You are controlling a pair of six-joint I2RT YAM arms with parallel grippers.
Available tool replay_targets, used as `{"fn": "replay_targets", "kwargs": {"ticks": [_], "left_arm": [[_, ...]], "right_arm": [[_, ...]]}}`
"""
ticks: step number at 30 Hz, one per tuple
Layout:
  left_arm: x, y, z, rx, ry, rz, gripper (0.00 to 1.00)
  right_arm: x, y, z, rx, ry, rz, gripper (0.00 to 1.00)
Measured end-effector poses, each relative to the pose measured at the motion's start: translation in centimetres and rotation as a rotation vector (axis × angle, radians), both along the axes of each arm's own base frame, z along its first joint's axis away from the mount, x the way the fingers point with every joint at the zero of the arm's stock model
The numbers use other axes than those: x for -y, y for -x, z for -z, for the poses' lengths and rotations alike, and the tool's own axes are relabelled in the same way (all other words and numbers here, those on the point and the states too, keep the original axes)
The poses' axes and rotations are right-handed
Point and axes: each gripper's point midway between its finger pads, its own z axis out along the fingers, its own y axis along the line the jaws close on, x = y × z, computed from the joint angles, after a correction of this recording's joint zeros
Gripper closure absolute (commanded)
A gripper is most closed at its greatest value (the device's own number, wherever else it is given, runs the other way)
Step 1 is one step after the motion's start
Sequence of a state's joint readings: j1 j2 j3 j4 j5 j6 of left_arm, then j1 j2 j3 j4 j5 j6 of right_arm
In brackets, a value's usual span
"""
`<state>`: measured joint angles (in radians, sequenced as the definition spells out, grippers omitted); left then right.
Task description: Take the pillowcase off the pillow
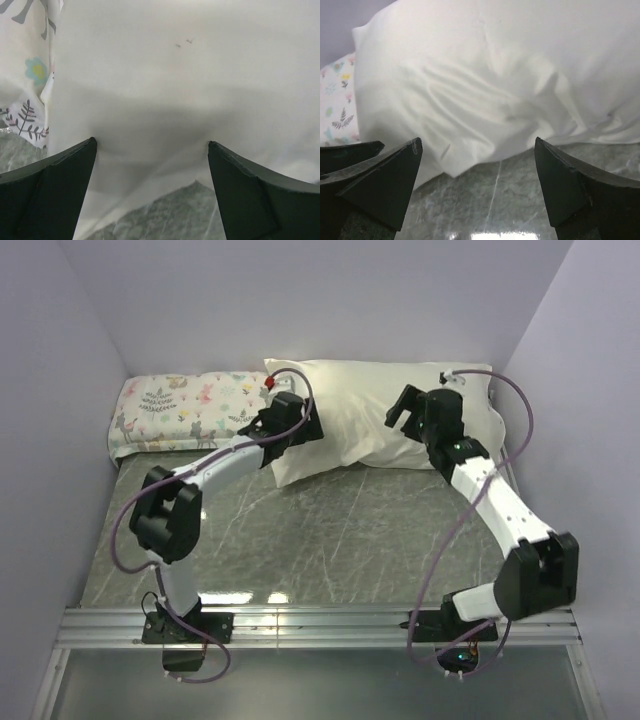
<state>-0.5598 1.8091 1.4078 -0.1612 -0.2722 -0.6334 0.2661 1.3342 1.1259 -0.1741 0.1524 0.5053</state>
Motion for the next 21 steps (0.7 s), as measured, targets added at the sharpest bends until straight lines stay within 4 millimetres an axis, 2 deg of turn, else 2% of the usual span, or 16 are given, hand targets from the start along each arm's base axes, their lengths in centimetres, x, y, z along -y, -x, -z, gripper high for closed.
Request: {"fn": "replay_targets", "kwargs": {"ticks": [4,7,10,11,13,14,16,17,18,21], "left_arm": [[0.2,-1.8,2.2,-0.029,-0.060,-0.023,0.01],[0.1,-2.8,3.3,-0.044,-0.096,-0.051,0.12],[0.1,-3.6,4.0,-0.050,-0.106,-0.073,0.48],[0.0,-3.8,4.3,-0.054,-0.109,-0.075,0.69],[-0.2,-3.9,4.4,-0.057,-0.105,-0.080,0.97],[-0.2,-4.0,4.4,-0.055,-0.106,-0.078,1.00],[-0.3,-4.2,3.9,-0.047,-0.108,-0.080,1.00],[-0.4,-4.3,3.7,-0.047,-0.109,-0.080,1.00],[-0.3,-4.3,3.4,-0.047,-0.110,-0.076,1.00],[0.0,-4.3,2.3,-0.032,-0.124,-0.054,1.00]], "right_arm": [[1.4,-3.9,2.7,-0.080,-0.005,0.037,0.00],[2.1,-5.9,5.2,-0.138,0.002,0.063,0.00],[2.0,-7.3,7.9,-0.198,0.004,0.074,0.02],[1.9,-7.7,8.6,-0.213,0.002,0.074,0.07],[1.5,-8.2,9.3,-0.228,-0.008,0.071,0.19],[1.2,-8.3,9.5,-0.233,-0.013,0.065,0.49],[0.9,-8.5,9.3,-0.228,-0.013,0.064,0.78],[1.0,-8.6,9.1,-0.224,-0.016,0.071,0.96],[1.1,-8.7,8.9,-0.218,-0.022,0.076,1.00],[1.4,-8.3,7.8,-0.201,-0.027,0.093,1.00]]}}
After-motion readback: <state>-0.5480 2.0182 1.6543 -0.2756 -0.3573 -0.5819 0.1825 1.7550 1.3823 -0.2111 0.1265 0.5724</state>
